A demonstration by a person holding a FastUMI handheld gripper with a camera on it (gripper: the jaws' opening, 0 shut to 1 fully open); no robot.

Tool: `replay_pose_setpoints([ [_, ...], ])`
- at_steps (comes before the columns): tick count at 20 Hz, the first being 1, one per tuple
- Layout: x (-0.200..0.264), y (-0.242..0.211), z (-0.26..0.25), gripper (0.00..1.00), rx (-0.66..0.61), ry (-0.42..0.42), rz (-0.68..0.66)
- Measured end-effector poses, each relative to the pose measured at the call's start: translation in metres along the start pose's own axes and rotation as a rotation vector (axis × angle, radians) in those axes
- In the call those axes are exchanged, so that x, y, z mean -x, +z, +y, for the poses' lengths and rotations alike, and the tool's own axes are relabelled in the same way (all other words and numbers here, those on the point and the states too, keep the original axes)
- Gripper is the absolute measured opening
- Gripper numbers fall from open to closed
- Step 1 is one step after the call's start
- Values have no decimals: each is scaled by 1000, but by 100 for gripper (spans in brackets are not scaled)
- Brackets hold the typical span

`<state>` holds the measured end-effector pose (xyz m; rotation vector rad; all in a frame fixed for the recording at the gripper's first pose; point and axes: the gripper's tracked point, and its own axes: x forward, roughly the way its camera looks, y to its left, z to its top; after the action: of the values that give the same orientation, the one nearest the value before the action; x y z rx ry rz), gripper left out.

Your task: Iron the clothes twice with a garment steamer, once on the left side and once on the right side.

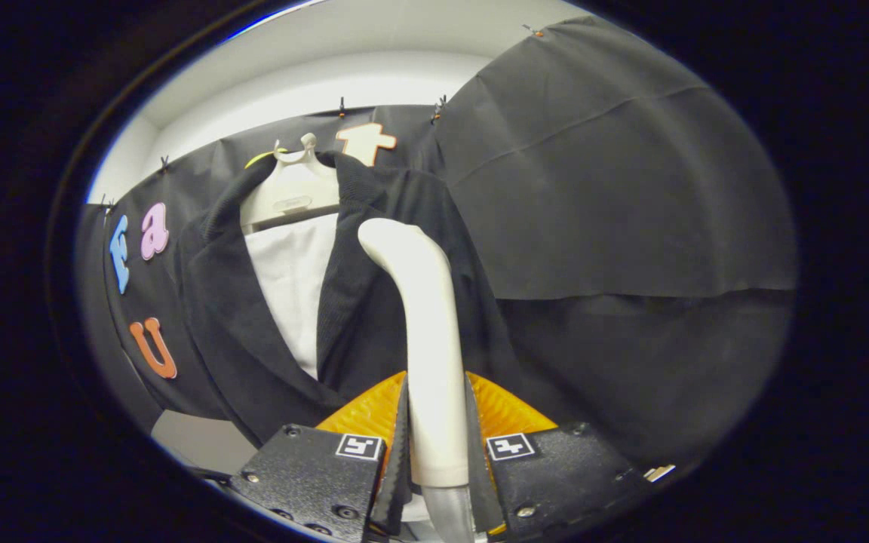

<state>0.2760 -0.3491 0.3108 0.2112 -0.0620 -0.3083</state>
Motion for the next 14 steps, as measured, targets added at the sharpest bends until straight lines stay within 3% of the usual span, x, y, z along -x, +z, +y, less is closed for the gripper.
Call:
replay_pose_setpoints([
  [14,27,-95,-3,37,66,-31,135],
])
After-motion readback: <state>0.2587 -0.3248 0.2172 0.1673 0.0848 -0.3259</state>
